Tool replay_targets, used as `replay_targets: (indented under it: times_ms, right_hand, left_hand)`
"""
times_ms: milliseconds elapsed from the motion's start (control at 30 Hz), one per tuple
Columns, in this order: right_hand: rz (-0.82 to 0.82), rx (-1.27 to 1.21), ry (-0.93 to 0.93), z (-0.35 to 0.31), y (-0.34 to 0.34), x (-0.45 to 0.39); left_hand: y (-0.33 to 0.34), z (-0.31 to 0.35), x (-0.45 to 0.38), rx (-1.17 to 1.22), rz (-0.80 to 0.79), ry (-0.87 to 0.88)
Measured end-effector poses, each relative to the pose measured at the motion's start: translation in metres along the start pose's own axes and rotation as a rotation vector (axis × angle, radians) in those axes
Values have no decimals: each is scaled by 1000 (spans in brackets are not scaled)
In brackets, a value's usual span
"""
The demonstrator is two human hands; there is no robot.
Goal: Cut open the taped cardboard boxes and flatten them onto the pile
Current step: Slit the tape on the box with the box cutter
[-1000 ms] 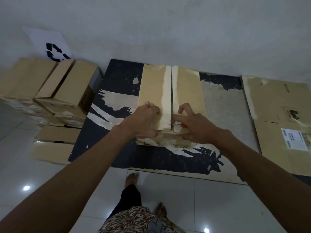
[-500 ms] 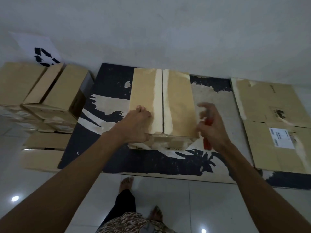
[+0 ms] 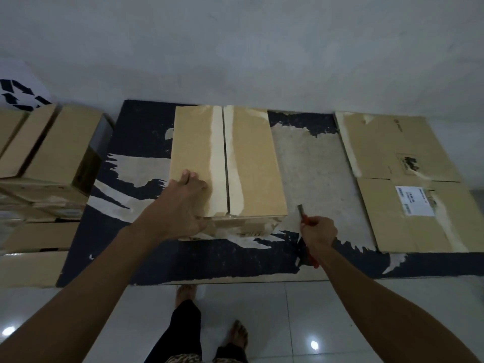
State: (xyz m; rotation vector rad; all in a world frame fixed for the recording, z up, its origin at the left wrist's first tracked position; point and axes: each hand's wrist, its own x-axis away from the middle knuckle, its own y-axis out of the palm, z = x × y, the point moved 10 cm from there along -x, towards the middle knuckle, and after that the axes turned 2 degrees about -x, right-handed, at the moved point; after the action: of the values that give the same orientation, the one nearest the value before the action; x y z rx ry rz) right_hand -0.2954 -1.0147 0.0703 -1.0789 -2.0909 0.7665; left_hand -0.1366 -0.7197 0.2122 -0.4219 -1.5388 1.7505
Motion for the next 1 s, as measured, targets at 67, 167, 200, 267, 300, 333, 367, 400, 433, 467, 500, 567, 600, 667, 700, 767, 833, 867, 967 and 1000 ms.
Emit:
replay_targets:
  times_ms: [67, 167, 200, 267, 300, 333, 367, 400, 433, 467, 500, 567, 600, 667, 700, 767, 833, 867, 967, 1000]
  right_hand:
    - [6, 8, -13, -4, 1, 3]
    - [-29, 9, 13, 2, 4, 4]
    - [-38, 14, 22, 4, 5, 4]
    - [-65, 46, 32, 2, 6, 2]
    - [-65, 65, 23, -3, 6, 0]
    - [-39, 66, -4, -12, 3, 0]
    - [3, 22, -66, -28, -1, 3]
    - [47, -78, -161, -52, -9, 12]
    - [90, -196, -301, -79, -17, 26]
    - [116, -271, -453, -108, -25, 44]
    - [105, -280, -611, -138, -29, 66]
    - [-29, -101, -886, -183, -11, 110]
    - [-80, 43, -983, -194, 4, 125]
    - [-131, 224, -1022, -197, 25, 135]
    - [-168, 256, -991, -195, 30, 133]
    - [-277, 322, -968, -189, 39, 130]
    - [-312, 413, -1007, -183, 41, 127]
    - [-277, 441, -1036, -182, 38, 125]
    - [-191, 468, -1034, -181, 30, 115]
    - [-205, 482, -1033, -181, 32, 117]
  left_hand:
    - [3, -1, 0, -9, -1, 14]
    - [4, -2, -1, 12, 3, 23]
    - [4, -1, -2, 14, -2, 19]
    - [5, -2, -2, 11, -10, 12]
    - [7, -1, -1, 14, -5, 12]
    - [9, -1, 0, 11, 9, 11]
    - [12, 0, 2, 2, 30, 6]
    - [17, 0, 3, -20, 49, -9]
    - [22, 1, 5, -46, 74, -30]
    - [22, 4, 8, -67, 118, -38]
    - [22, 10, 10, -77, 146, -29]
    - [21, 15, 13, -77, 220, -22]
    - [18, 15, 14, -77, 265, -25]
    - [17, 16, 18, -74, 330, 5]
    - [18, 16, 18, -68, 353, 20]
    - [22, 16, 20, -84, 364, 41]
    - [11, 16, 25, 67, 417, 11]
    - [-6, 10, 31, 140, 508, -47]
    - [-39, -26, 45, 406, 677, -265]
    - [-47, -40, 53, 512, 755, -342]
